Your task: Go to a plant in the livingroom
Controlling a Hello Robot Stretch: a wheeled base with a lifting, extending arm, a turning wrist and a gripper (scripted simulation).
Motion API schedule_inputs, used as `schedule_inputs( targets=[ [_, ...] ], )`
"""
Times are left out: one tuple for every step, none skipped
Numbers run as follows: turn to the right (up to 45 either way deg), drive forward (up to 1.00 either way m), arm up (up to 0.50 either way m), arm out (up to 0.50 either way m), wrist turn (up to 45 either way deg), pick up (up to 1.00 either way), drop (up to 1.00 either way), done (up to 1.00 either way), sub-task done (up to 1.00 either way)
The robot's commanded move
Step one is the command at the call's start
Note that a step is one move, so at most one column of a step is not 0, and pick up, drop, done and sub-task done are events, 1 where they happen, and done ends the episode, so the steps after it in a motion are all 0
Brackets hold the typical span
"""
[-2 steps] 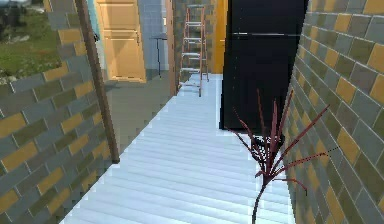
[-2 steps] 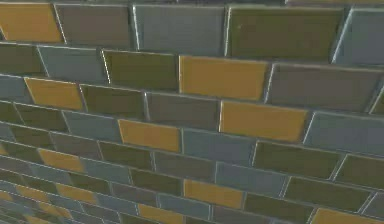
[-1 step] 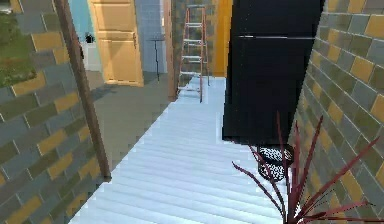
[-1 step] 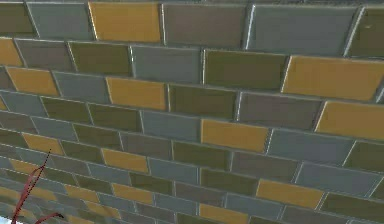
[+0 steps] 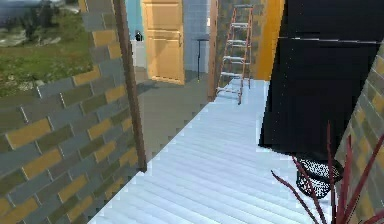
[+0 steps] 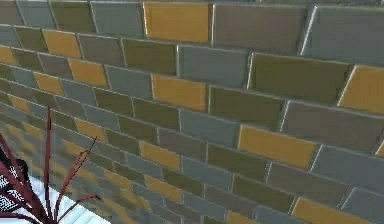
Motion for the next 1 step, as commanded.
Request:
schedule_inputs(
  targets=[
    [0.0, 1.0, 0.0, 0.0, 0.0, 0.0, 0.0, 0.0, 0.0]
  ],
)
